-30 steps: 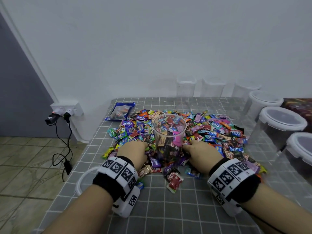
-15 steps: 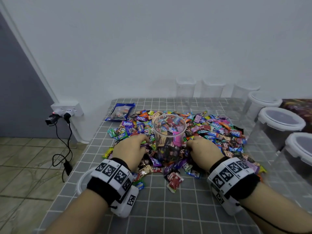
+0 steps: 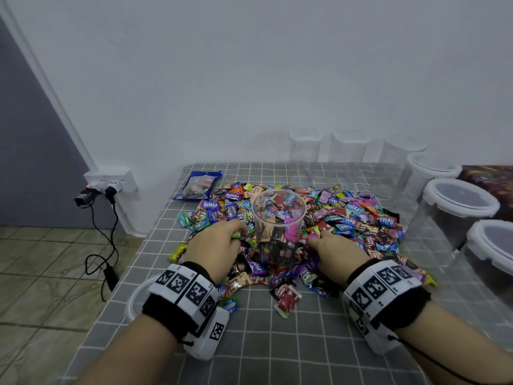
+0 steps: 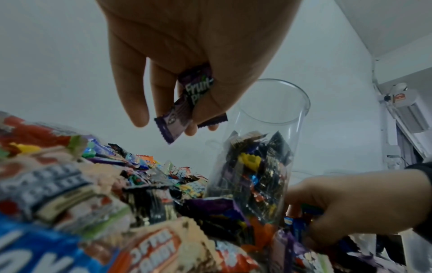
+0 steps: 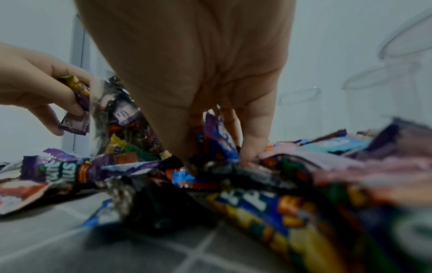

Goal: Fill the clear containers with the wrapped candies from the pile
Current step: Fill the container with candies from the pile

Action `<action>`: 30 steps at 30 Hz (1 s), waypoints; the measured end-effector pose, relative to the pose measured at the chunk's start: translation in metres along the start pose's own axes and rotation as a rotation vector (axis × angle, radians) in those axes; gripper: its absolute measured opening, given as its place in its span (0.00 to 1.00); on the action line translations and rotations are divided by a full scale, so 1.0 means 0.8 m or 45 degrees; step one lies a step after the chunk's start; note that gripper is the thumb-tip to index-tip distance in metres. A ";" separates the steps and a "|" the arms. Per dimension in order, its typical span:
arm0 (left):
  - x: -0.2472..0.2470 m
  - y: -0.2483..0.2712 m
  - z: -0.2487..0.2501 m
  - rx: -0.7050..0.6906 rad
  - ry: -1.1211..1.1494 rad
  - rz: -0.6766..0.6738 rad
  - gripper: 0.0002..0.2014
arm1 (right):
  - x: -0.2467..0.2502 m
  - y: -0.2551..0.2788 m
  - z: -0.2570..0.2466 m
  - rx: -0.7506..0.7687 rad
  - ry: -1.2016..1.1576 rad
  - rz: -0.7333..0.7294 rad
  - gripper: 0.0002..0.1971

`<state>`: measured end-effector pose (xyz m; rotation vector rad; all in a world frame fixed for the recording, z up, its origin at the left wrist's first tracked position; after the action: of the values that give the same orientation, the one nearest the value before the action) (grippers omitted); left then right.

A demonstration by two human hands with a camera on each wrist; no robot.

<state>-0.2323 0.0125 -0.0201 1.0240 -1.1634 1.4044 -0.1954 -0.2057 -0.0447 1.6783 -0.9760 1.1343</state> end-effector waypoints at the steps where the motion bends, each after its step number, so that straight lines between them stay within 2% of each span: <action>1: 0.000 0.001 0.000 0.004 0.017 0.000 0.17 | 0.001 -0.001 0.001 0.001 -0.010 0.012 0.22; 6: 0.003 0.003 0.002 0.010 0.076 0.037 0.17 | 0.009 0.002 0.004 -0.003 -0.145 0.106 0.19; 10: 0.011 0.003 0.002 -0.023 0.174 0.075 0.18 | 0.019 0.008 0.013 0.012 -0.272 0.186 0.12; 15: 0.027 0.002 0.007 -0.032 0.269 0.169 0.18 | 0.043 0.021 0.021 0.018 -0.493 0.348 0.12; 20: 0.043 -0.001 0.010 -0.011 0.417 0.277 0.18 | 0.089 0.035 0.003 0.173 -0.751 0.642 0.10; 23: 0.050 -0.009 0.012 -0.028 0.445 0.335 0.18 | 0.110 0.041 -0.023 0.305 -0.752 0.740 0.11; 26: 0.057 -0.014 0.015 -0.043 0.478 0.353 0.18 | 0.117 0.039 -0.049 0.409 -0.759 0.767 0.12; 30: 0.063 -0.016 0.021 -0.048 0.484 0.370 0.18 | 0.107 0.027 -0.072 0.450 -0.660 0.670 0.14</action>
<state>-0.2262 0.0053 0.0336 0.5406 -1.0751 1.7092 -0.2070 -0.1699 0.0540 2.1312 -1.6957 1.2832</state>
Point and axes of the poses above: each hand's wrist, its own y-axis away from the middle knuckle, its own x-axis out of the back of the hand, z = x × y, the point moved 2 cm from there along -y, towards the middle knuckle, and after that the axes turned 14 degrees about -y, right-handed, at the moved point
